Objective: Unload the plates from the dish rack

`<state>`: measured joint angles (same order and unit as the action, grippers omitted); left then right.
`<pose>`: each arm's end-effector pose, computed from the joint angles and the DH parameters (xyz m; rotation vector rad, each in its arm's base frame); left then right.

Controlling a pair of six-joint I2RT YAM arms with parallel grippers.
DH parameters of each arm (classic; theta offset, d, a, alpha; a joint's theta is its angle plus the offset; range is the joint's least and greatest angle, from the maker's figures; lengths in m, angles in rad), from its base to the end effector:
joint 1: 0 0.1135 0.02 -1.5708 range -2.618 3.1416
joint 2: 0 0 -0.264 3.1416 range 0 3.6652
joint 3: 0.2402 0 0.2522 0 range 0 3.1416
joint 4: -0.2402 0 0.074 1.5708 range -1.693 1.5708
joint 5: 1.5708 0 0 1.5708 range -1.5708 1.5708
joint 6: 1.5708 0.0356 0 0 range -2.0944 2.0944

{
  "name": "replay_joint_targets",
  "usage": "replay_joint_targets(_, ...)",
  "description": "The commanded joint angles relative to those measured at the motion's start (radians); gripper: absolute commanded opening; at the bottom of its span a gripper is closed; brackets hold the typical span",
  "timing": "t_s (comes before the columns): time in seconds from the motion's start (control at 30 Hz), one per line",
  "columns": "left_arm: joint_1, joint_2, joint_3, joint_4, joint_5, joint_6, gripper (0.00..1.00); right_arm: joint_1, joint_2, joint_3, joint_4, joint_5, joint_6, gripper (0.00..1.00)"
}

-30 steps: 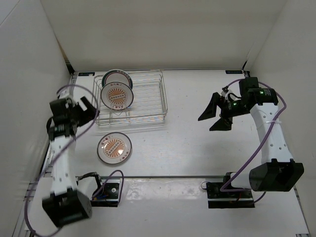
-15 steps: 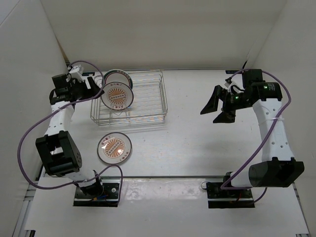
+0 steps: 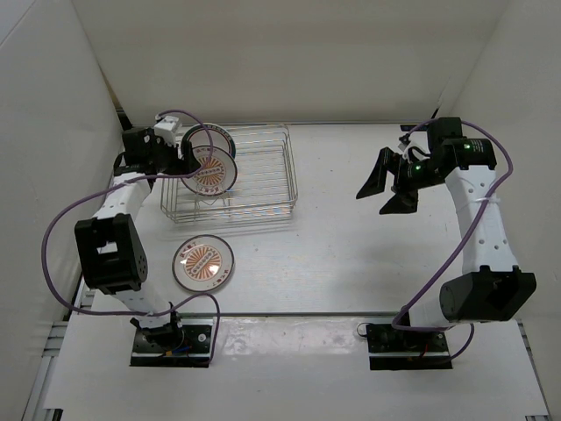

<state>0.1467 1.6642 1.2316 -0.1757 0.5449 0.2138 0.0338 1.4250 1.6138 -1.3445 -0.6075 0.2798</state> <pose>0.3765 0.0370 0.2684 0.3734 2.0702 -0.3773 0.2518 0.0288 0.3851 0.1535 2.6863 0.9195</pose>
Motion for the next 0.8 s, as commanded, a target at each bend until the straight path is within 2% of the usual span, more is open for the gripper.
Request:
replay_joint_targets(0.0,-0.007,0.017,0.040,0.038,-0.068,0.041,0.92,-0.002,0.014,0.044,-0.191,0.002,-0.017,0.90)
replay_joint_targets(0.07,-0.007,0.028,0.055,0.039,-0.074,0.041,0.89,0.000,0.022,0.043,-0.191,0.005,-0.018,0.90)
replay_joint_targets(0.13,-0.012,0.052,0.074,0.035,-0.115,0.036,0.79,-0.002,0.029,0.047,-0.194,0.003,-0.021,0.90)
replay_joint_targets(0.33,-0.010,0.089,0.088,0.038,-0.109,0.042,0.74,-0.002,0.054,0.060,-0.194,0.008,-0.021,0.90)
replay_joint_targets(0.4,-0.004,0.098,0.094,0.038,-0.097,0.044,0.66,-0.006,0.058,0.060,-0.193,0.009,-0.018,0.90)
replay_joint_targets(0.53,0.014,0.123,0.120,0.030,-0.065,0.036,0.59,-0.005,0.065,0.061,-0.191,0.012,-0.021,0.90)
replay_joint_targets(0.67,0.028,0.140,0.138,0.022,-0.042,0.030,0.43,-0.008,0.077,0.055,-0.191,0.014,-0.018,0.90)
replay_joint_targets(0.7,0.039,0.144,0.150,0.016,-0.037,0.030,0.35,-0.008,0.077,0.054,-0.191,0.014,-0.018,0.90)
replay_joint_targets(0.77,0.042,0.147,0.157,0.005,-0.028,0.024,0.27,-0.008,0.083,0.047,-0.189,0.011,-0.014,0.90)
